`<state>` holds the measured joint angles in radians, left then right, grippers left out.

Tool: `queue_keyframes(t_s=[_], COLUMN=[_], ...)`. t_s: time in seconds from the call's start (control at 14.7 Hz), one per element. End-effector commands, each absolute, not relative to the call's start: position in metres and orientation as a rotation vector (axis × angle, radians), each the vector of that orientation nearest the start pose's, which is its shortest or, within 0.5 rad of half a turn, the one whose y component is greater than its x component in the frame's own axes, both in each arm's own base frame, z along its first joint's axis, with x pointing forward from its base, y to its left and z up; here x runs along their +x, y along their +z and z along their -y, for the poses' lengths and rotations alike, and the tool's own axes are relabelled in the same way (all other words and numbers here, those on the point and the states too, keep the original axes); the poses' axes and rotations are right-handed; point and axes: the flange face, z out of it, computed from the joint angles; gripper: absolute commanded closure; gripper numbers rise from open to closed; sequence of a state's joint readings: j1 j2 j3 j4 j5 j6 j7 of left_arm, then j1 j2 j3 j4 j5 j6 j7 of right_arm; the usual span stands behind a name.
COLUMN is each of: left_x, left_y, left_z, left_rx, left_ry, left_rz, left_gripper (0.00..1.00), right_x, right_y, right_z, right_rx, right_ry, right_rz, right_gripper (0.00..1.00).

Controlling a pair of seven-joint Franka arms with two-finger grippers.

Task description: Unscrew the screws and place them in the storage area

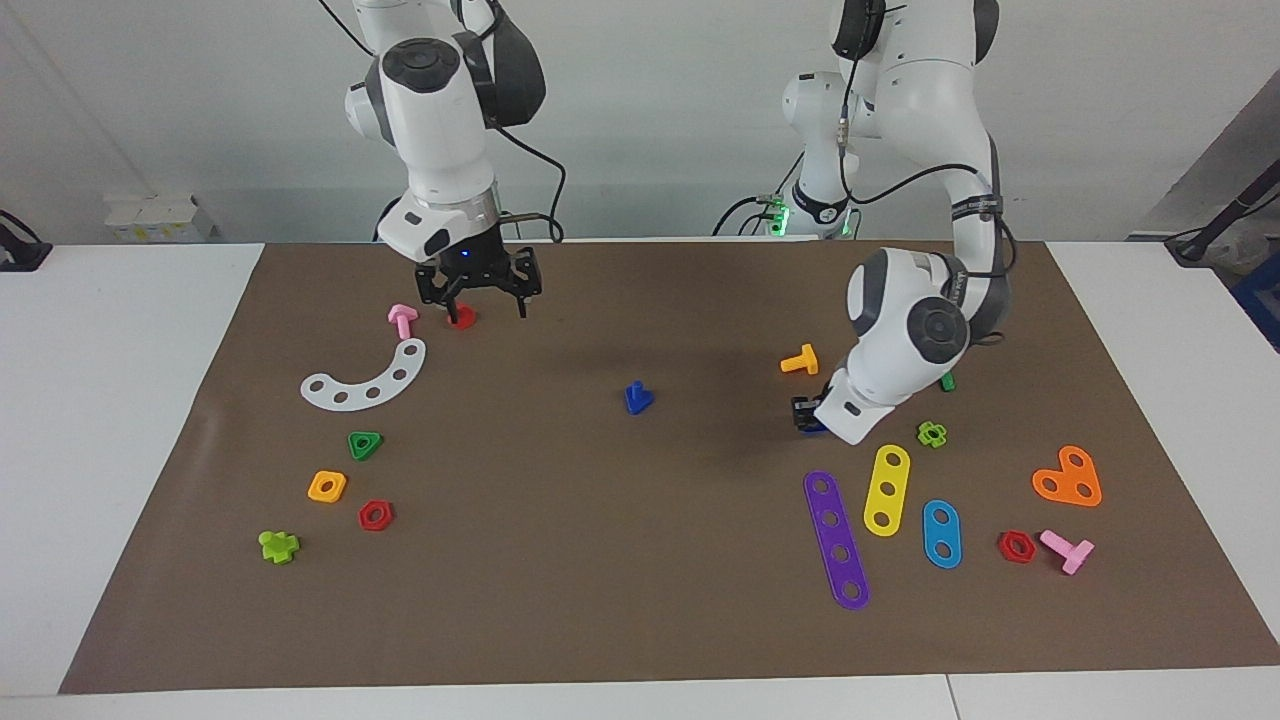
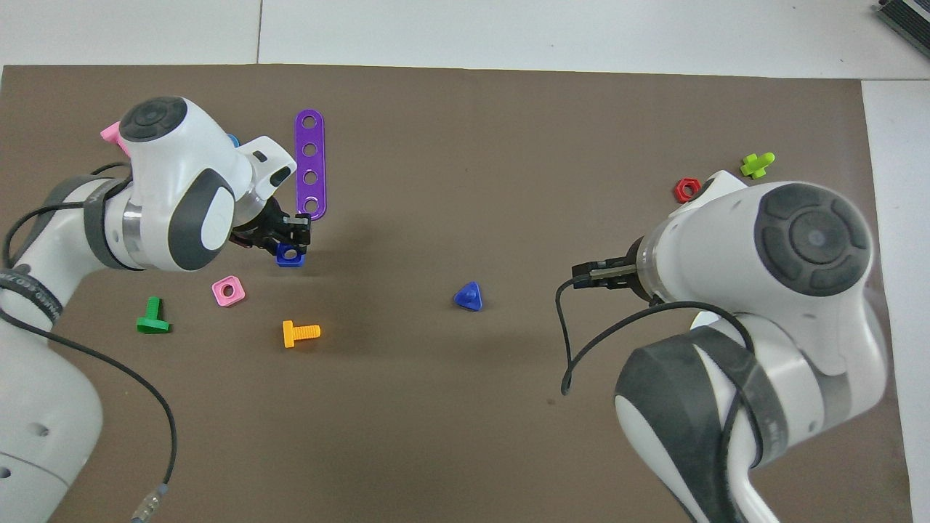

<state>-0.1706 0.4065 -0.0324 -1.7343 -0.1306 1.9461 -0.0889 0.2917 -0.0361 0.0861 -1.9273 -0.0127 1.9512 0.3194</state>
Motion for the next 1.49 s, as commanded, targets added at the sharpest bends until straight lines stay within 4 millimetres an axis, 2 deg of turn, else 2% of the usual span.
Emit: queue_keyframes(t_s=[0.0,0.14,0.48,0.54,0.75,0.88,1.02,1.09,1.22,1.29,1.43], left_x=[0.604,0.603,0.603,0.603,0.601,0.597,0.597,0.597,0.596,0.596,0.596], left_y=[0.326,0.317,0.315,0.315,0.314,0.310,0.310,0.310,0.311,0.312,0.319], left_z=[0.101,0.098,0.104,0.107,0.109,0.109,0.110,0.111,0.117,0.118,0.117], left_rx=[-3.221,-3.231,-3.234,-3.234,-3.233,-3.231,-3.232,-3.232,-3.230,-3.229,-3.231], left_ry=[0.315,0.223,0.185,0.184,0.184,0.196,0.187,0.187,0.187,0.194,0.191], left_rz=[-0.145,-0.120,-0.063,-0.057,-0.059,-0.058,-0.057,-0.055,-0.047,-0.049,-0.058], left_gripper=[1.00,1.00,1.00,1.00,1.00,1.00,1.00,0.86,0.00,0.00,0.00], right_x=[0.510,0.511,0.530,0.534,0.529,0.528,0.521,0.521,0.516,0.509,0.508], right_y=[0.477,0.459,0.400,0.394,0.372,0.363,0.346,0.341,0.333,0.326,0.318], right_z=[-0.243,-0.271,-0.315,-0.321,-0.349,-0.355,-0.371,-0.372,-0.378,-0.383,-0.383], right_rx=[-3.117,-3.103,-3.088,-3.094,-3.070,-3.067,-3.075,-3.078,-3.092,-3.106,-3.124], right_ry=[-0.081,-0.110,-0.143,-0.181,-0.216,-0.217,-0.225,-0.234,-0.226,-0.217,-0.218], right_rz=[0.027,0.006,-0.031,-0.041,-0.039,-0.030,0.010,0.006,0.026,0.053,0.069], right_gripper=[0.08,0.08,0.10,0.10,0.12,0.13,0.17,0.17,0.19,0.20,0.24])
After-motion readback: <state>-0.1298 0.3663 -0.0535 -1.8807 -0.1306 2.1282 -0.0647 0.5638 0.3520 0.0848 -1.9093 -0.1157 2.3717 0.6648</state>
